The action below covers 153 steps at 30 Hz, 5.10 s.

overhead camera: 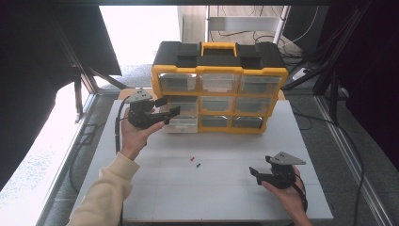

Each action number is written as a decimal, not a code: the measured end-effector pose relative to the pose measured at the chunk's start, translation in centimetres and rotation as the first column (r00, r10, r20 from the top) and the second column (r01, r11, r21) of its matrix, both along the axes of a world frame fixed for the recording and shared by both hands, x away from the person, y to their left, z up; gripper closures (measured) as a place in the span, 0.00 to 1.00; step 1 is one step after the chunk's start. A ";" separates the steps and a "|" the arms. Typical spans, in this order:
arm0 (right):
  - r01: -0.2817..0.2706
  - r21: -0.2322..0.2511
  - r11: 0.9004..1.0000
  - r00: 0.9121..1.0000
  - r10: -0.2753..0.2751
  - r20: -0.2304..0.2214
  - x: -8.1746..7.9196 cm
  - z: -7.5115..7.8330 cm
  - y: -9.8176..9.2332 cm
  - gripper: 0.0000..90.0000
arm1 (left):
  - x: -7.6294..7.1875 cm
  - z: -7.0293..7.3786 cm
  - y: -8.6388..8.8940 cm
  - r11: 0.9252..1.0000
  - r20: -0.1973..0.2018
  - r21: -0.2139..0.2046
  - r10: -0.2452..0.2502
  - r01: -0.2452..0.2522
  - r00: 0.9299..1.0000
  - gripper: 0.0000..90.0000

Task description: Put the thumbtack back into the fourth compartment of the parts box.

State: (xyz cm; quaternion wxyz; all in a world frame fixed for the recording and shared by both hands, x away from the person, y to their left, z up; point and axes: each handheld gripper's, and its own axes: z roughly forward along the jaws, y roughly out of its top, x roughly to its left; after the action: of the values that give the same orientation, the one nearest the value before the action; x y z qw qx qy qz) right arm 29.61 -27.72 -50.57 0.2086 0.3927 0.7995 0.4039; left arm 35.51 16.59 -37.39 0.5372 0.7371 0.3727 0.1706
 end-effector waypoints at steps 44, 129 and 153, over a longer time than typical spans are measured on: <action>0.002 -0.008 1.000 1.000 -0.002 -0.001 0.0 -0.1 0.0 0.23 | -6.7 -5.0 -2.4 0.978 -0.123 0.122 -0.157 0.172 0.980 0.34; -0.004 -0.033 0.999 1.000 0.004 -0.008 0.1 -0.3 0.3 0.23 | -2.3 -15.0 -10.9 0.866 -0.370 0.415 -0.118 0.278 0.921 0.92; -0.004 -0.039 0.999 1.000 0.003 -0.014 0.1 -0.5 0.3 0.23 | -2.7 -14.8 -10.5 0.877 -0.342 0.389 -0.146 0.281 0.928 0.92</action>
State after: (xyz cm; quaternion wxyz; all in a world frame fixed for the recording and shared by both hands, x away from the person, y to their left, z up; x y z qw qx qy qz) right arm 29.71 -27.41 -51.05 0.2099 0.3899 0.8094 0.3858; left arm 32.77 6.04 -52.22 0.3128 0.8917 0.3188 0.0730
